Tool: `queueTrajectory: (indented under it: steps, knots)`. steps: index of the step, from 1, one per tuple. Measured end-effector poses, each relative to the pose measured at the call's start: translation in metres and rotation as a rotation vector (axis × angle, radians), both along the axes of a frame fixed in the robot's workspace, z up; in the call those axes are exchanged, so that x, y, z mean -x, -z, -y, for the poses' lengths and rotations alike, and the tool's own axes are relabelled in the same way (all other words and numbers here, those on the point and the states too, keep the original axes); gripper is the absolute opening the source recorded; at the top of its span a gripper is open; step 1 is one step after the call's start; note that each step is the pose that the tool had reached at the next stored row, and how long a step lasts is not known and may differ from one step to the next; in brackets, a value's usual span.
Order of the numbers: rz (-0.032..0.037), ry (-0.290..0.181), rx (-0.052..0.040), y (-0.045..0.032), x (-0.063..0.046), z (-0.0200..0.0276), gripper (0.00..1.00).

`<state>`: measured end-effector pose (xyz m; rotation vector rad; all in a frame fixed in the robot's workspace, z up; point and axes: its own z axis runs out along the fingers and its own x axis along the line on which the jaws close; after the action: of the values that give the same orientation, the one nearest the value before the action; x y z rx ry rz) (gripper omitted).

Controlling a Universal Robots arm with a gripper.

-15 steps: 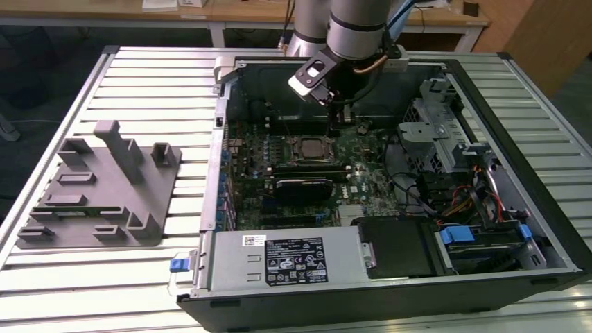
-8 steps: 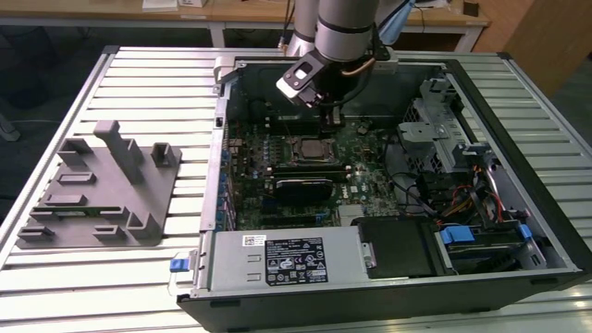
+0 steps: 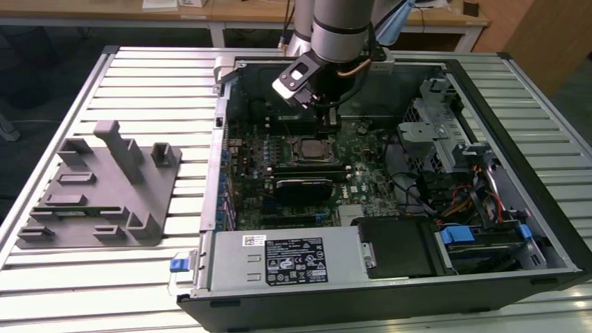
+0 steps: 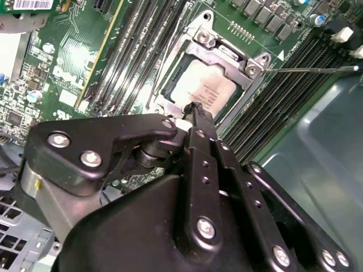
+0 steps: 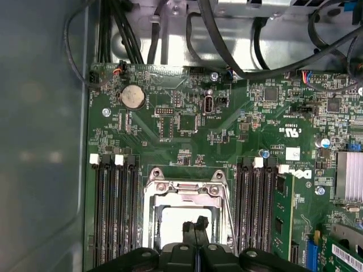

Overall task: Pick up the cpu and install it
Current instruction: 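Close the cpu cover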

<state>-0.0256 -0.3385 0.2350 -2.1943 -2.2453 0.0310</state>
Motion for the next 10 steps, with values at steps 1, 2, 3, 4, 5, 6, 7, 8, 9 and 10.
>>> queueTrajectory:
  steps: [1,2,3,4,5,6,7,8,9,10]
  knots:
    - [0.0001,-0.003,-0.0001,0.0000,0.0000,0.0000,0.11]
    - [0.0000,-0.010,0.0000,0.0000,0.0000,0.0000,0.11]
    - [0.0000,-0.024,0.0000,0.0000,0.0000,0.0000,0.11]
    - [0.0000,-0.042,0.0000,0.0001,0.0000,0.0000,0.11]
    - [0.0000,-0.061,0.0000,0.0001,0.0000,0.0000,0.11]
    - [0.0000,-0.079,0.0000,0.0002,0.0000,0.0000,0.11]
    - [0.0000,-0.097,0.0000,0.0002,0.0000,0.0000,0.11]
    - [0.0000,-0.115,0.0000,0.0003,0.0000,0.0000,0.11]
    - [0.0000,-0.133,0.0000,0.0003,0.0000,0.0000,0.11]
    - [0.0001,-0.151,-0.0001,0.0003,0.0000,0.0000,0.11]
